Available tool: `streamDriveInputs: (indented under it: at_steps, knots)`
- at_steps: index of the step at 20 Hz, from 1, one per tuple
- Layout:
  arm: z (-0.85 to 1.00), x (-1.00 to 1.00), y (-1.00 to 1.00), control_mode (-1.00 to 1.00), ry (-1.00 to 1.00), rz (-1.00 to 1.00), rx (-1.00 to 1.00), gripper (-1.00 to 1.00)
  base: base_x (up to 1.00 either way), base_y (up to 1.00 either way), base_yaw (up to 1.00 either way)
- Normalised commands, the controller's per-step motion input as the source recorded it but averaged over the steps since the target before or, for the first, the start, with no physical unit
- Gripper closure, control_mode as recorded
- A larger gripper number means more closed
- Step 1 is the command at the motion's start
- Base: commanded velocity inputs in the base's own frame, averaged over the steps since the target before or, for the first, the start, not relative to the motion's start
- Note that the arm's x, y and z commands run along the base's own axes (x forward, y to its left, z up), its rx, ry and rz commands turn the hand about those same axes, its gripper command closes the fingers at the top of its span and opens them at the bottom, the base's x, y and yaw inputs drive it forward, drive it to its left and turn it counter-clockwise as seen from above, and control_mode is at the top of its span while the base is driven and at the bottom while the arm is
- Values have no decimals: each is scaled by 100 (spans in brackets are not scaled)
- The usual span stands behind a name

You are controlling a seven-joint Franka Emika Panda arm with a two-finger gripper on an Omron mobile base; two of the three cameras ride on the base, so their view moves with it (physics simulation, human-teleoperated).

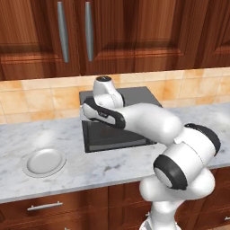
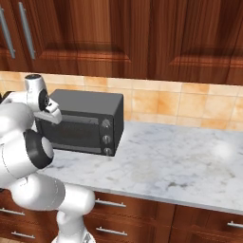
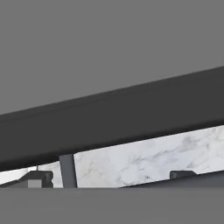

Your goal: Pull the toaster oven rack outwards. Pick up the baguette from the plate and place it on the toaster oven rack. Close the toaster oven door fully and set the temperature to the lowest setting.

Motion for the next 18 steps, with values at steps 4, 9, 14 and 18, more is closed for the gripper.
streamDriveInputs:
  at_steps: [4, 9, 14, 18]
  knots:
    - [52, 63, -21, -100, -48, 23, 0, -100, 0, 0, 0]
    - [27, 45, -12, -100, -89, 23, 0, -100, 0, 0, 0]
    - [11, 45, -10, -100, -100, 23, 0, -100, 0, 0, 0]
    - [5, 56, -1, -100, -100, 29, 0, -100, 0, 0, 0]
